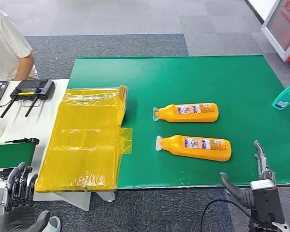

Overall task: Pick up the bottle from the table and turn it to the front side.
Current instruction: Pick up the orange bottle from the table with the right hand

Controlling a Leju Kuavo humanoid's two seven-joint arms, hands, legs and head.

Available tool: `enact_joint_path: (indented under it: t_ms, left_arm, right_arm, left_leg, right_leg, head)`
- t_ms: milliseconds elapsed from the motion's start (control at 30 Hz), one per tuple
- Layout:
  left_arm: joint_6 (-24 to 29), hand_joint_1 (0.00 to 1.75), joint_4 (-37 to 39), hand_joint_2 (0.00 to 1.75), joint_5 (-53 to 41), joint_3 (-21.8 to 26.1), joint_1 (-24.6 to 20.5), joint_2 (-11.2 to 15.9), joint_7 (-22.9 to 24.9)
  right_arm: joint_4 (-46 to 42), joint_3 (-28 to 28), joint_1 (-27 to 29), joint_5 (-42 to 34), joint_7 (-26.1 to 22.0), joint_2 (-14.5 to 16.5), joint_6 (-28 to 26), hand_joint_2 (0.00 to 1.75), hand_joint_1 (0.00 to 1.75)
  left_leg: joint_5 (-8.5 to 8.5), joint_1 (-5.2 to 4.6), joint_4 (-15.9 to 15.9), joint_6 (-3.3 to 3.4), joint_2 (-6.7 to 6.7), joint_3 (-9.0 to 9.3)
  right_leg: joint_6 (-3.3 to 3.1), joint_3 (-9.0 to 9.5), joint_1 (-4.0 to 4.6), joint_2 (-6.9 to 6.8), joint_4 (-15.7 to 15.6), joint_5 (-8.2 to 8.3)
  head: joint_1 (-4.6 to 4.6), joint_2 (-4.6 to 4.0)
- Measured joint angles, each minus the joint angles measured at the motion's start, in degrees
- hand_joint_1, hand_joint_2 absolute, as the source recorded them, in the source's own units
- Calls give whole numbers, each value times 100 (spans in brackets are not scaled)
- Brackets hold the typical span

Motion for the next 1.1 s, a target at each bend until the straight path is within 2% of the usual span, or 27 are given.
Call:
enact_joint_path:
  t_ms: [167,267,333,467,600,833,1100]
  left_arm:
    - [2,0,0,175,11,2,0,0,0]
    - [-2,0,1,175,10,2,0,0,2]
    - [-29,0,2,175,9,3,-4,0,20]
    - [-171,0,9,175,3,16,-69,0,91]
    - [-300,0,29,175,-31,30,-188,0,137]
    - [-401,0,157,175,-121,39,-456,8,233]
    - [59,0,366,175,105,-274,-693,223,426]
  right_arm:
    - [0,6,5,175,63,-25,-88,175,0]
    - [1,35,13,514,288,-86,-131,175,0]
    - [14,119,32,1053,707,-210,-141,175,0]
    - [140,418,39,2295,1737,-670,-142,175,0]
    - [382,774,-121,2645,2289,-1112,-66,175,0]
    - [1117,1608,-885,2786,3020,-1942,450,175,0]
    - [2047,2634,-2271,2803,3480,-2599,1019,175,0]
  left_leg:
    - [0,0,0,0,0,0]
    - [0,0,0,0,0,0]
    - [0,0,0,0,0,0]
    - [0,-1,0,1,0,-2]
    - [1,-2,0,2,0,1]
    - [11,-2,0,8,1,0]
    - [28,-3,1,9,1,-3]
  right_leg:
    - [0,0,0,0,0,0]
    - [0,0,0,0,0,0]
    - [0,0,0,0,0,0]
    - [1,2,-3,0,0,1]
    - [2,3,-4,0,0,4]
    - [4,3,-4,1,0,14]
    - [9,-1,-5,1,0,27]
  head:
    - [0,0]
    - [-1,0]
    - [-1,0]
    - [0,0]
    - [0,0]
    - [0,0]
    - [0,0]
